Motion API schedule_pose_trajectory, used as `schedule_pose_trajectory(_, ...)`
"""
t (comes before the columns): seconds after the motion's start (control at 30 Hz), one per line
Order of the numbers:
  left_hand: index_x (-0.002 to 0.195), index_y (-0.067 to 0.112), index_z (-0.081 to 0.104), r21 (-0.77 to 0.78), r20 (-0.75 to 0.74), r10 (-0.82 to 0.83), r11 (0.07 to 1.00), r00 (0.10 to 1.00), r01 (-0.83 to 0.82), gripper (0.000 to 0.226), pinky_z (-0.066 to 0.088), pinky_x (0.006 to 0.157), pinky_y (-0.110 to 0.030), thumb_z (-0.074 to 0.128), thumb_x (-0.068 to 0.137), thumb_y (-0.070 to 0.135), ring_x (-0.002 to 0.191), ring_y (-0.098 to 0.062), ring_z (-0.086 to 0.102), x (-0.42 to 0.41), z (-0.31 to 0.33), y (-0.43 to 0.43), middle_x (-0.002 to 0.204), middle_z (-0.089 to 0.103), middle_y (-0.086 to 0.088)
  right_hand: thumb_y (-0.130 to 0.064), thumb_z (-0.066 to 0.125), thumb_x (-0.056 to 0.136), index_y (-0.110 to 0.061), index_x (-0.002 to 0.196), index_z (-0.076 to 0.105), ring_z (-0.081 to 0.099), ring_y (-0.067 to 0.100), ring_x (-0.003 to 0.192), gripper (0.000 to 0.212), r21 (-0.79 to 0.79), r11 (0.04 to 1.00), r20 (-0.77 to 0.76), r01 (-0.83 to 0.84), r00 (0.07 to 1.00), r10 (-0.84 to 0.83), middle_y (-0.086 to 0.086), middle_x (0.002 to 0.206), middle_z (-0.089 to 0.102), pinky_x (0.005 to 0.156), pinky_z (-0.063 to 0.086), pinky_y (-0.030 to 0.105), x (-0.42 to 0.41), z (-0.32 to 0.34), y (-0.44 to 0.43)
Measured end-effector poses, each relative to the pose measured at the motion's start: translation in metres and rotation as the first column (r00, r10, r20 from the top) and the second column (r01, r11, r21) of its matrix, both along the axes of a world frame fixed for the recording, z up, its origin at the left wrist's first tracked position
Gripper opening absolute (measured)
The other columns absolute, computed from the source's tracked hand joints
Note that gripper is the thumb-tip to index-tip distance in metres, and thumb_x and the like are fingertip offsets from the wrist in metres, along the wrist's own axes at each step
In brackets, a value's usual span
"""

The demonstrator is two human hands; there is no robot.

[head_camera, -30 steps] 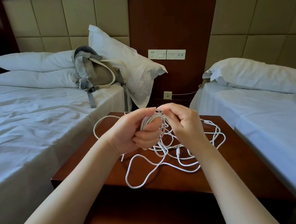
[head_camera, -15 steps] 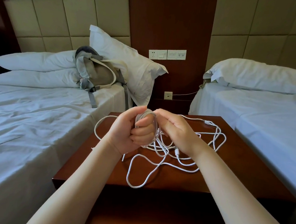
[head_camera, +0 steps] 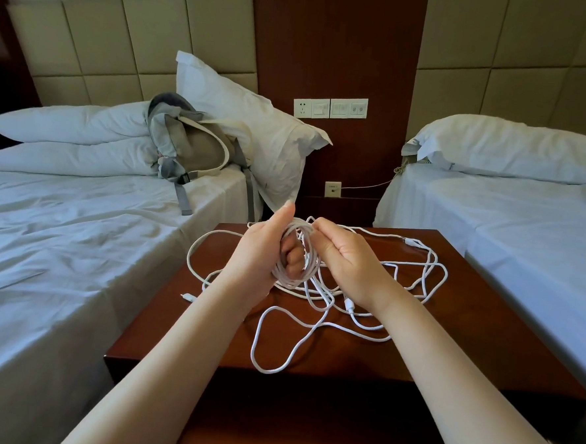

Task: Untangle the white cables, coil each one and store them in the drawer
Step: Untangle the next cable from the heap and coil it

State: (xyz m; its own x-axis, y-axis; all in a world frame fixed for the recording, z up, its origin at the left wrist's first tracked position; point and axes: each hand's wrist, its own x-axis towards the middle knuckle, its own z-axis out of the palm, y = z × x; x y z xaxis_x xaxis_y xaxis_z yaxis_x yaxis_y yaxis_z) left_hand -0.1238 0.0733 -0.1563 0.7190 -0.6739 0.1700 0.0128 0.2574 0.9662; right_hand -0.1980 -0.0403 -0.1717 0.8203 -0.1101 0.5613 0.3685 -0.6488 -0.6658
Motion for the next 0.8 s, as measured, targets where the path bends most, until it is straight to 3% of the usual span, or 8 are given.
schedule_pose_trajectory(0.1, 0.051, 0.007, 0.044, 0.07, 0.214, 0.285, 0.949, 0.934, -0.306, 0.056, 0.039, 0.043, -0.016, 0.04, 0.097, 0.039, 0.038, -0.01, 0.043, -0.009, -0.001, -0.001, 0.045, 0.047, -0.004, -0.04, 0.034, 0.098, -0.012, 0.086, 0.055, 0.044, 0.008, 0.053, 0.037, -0.069, 0.995, 0.033, 0.067, 0.997, -0.065, -0.003, 0.062, 0.052, 0.054, 0.039, 0.033, 0.001, -0.001, 0.0)
schedule_pose_trajectory(0.2, 0.058, 0.005, 0.05, 0.005, 0.425, 0.428, 0.88, 0.798, -0.474, 0.051, 0.035, 0.053, -0.014, 0.039, 0.099, 0.033, 0.051, -0.007, 0.041, -0.008, -0.005, -0.003, 0.055, 0.044, -0.002, -0.034, 0.035, 0.1, -0.015, 0.082, 0.053, 0.042, 0.007, 0.049, 0.031, -0.134, 0.986, 0.047, 0.097, 0.995, -0.091, -0.009, 0.057, 0.046, 0.048, 0.032, 0.024, 0.0, -0.001, -0.001)
schedule_pose_trajectory(0.3, 0.049, 0.009, 0.049, -0.042, 0.639, 0.442, 0.838, 0.63, -0.544, 0.054, 0.033, 0.058, -0.013, 0.038, 0.1, 0.026, 0.058, -0.007, 0.043, 0.0, -0.011, 0.0, 0.057, 0.045, 0.001, -0.03, 0.036, 0.101, -0.014, 0.085, 0.054, 0.042, 0.006, 0.049, 0.029, -0.211, 0.972, 0.005, 0.107, 0.994, -0.108, -0.01, 0.055, 0.042, 0.048, 0.033, 0.02, -0.002, 0.002, -0.004)
schedule_pose_trajectory(0.37, 0.053, 0.008, 0.049, -0.034, 0.694, 0.385, 0.861, 0.608, -0.507, 0.05, 0.032, 0.052, -0.013, 0.04, 0.099, 0.026, 0.05, -0.006, 0.042, 0.001, -0.013, 0.002, 0.053, 0.045, 0.0, -0.032, 0.035, 0.101, -0.015, 0.082, 0.052, 0.041, 0.008, 0.05, 0.031, -0.259, 0.96, -0.027, 0.108, 0.992, -0.119, -0.009, 0.057, 0.044, 0.049, 0.031, 0.022, -0.003, 0.004, -0.006)
schedule_pose_trajectory(0.47, 0.056, 0.004, 0.046, -0.027, 0.739, 0.341, 0.877, 0.581, -0.48, 0.047, 0.03, 0.05, -0.019, 0.042, 0.098, 0.023, 0.049, -0.009, 0.037, 0.0, -0.015, 0.002, 0.053, 0.043, -0.006, -0.034, 0.036, 0.101, -0.02, 0.079, 0.05, 0.04, 0.009, 0.053, 0.03, -0.289, 0.952, -0.054, 0.101, 0.991, -0.121, -0.006, 0.06, 0.046, 0.053, 0.035, 0.031, -0.004, 0.006, -0.01)
schedule_pose_trajectory(0.57, 0.059, -0.004, 0.051, -0.085, 0.711, 0.414, 0.853, 0.568, -0.516, 0.049, 0.03, 0.051, -0.022, 0.038, 0.1, 0.02, 0.051, -0.016, 0.039, 0.0, -0.019, -0.001, 0.054, 0.047, -0.016, -0.036, 0.037, 0.1, -0.02, 0.079, 0.05, 0.041, 0.008, 0.053, 0.03, -0.256, 0.962, -0.045, 0.096, 0.993, -0.111, -0.009, 0.06, 0.047, 0.054, 0.037, 0.034, -0.004, 0.003, -0.006)
schedule_pose_trajectory(0.67, 0.058, -0.002, 0.05, -0.186, 0.657, 0.534, 0.799, 0.532, -0.572, 0.052, 0.032, 0.051, -0.02, 0.036, 0.101, 0.023, 0.048, -0.012, 0.039, 0.003, -0.023, -0.003, 0.051, 0.046, -0.013, -0.042, 0.04, 0.098, -0.019, 0.083, 0.053, 0.041, 0.007, 0.055, 0.031, -0.098, 0.994, -0.103, 0.053, 0.993, -0.063, -0.007, 0.062, 0.047, 0.057, 0.038, 0.036, -0.004, 0.001, 0.001)
schedule_pose_trajectory(0.8, 0.056, 0.0, 0.049, -0.276, 0.586, 0.646, 0.726, 0.488, -0.63, 0.051, 0.031, 0.05, -0.019, 0.034, 0.101, 0.019, 0.047, -0.012, 0.04, 0.006, -0.025, -0.001, 0.048, 0.042, -0.003, -0.04, 0.05, 0.094, -0.028, 0.082, 0.054, 0.046, 0.003, 0.054, 0.017, 0.172, 0.982, -0.227, -0.074, 0.967, 0.113, -0.013, 0.059, 0.051, 0.059, 0.038, 0.023, -0.002, -0.003, 0.01)
